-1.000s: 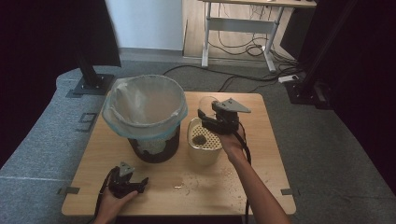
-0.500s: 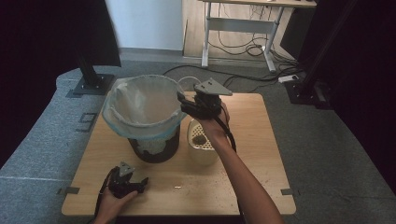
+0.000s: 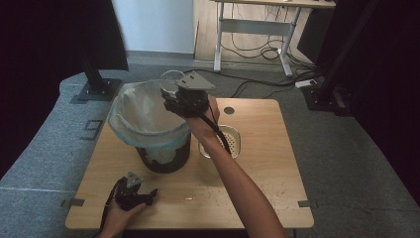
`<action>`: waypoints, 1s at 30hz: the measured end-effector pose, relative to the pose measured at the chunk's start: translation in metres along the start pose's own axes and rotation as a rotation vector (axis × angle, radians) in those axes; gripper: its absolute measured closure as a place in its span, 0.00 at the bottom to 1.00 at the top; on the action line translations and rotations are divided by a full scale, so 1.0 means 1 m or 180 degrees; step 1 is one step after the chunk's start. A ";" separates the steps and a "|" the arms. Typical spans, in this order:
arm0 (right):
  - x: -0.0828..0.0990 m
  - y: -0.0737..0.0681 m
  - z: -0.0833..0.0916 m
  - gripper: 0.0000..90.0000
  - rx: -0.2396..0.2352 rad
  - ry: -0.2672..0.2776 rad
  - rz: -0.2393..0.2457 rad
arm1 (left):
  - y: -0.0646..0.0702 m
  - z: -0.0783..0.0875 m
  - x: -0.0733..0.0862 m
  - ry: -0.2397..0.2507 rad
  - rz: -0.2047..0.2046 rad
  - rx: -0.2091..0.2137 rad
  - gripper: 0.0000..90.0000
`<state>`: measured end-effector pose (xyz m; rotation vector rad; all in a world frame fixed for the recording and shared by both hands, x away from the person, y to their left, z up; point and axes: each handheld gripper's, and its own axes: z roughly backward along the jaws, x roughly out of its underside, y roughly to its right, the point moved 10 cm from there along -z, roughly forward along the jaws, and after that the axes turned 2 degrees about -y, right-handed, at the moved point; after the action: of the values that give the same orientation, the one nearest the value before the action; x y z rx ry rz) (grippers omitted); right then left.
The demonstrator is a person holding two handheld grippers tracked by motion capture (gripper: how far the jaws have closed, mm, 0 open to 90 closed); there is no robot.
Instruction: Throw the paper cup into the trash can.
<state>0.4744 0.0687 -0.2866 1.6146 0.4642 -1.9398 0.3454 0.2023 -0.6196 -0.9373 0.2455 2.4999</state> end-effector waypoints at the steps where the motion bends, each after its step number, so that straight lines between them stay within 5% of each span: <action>1: 0.000 -0.002 -0.005 0.41 -0.0038 -0.0009 -0.0052 | 0.000 0.000 0.000 0.0000 -0.0001 -0.0001 0.16; 3: 0.001 -0.006 -0.013 0.35 -0.0133 -0.0046 -0.0138 | 0.000 0.000 0.000 -0.0002 -0.0001 0.0001 0.16; 5: 0.008 -0.011 -0.030 0.17 -0.0275 -0.0253 -0.0217 | 0.000 0.000 0.000 -0.0002 0.0001 0.0001 0.16; 7: 0.021 -0.012 -0.044 0.14 -0.0289 -0.0566 -0.0214 | 0.000 0.000 0.000 -0.0003 0.0000 0.0001 0.15; 9: 0.027 -0.012 -0.047 0.14 -0.0232 -0.0644 -0.0117 | 0.000 0.000 0.000 -0.0002 0.0000 0.0001 0.15; 22: 0.035 0.015 -0.006 0.18 -0.0086 -0.0433 -0.0077 | 0.000 0.000 0.000 -0.0003 -0.0009 -0.0003 0.15; 30: 0.050 0.041 0.025 0.20 -0.0164 -0.0233 -0.0193 | 0.000 0.000 0.000 -0.0005 -0.0004 0.0001 0.15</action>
<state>0.4744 0.0119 -0.3260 1.5080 0.5347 -2.0078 0.3454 0.2024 -0.6196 -0.9350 0.2448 2.4992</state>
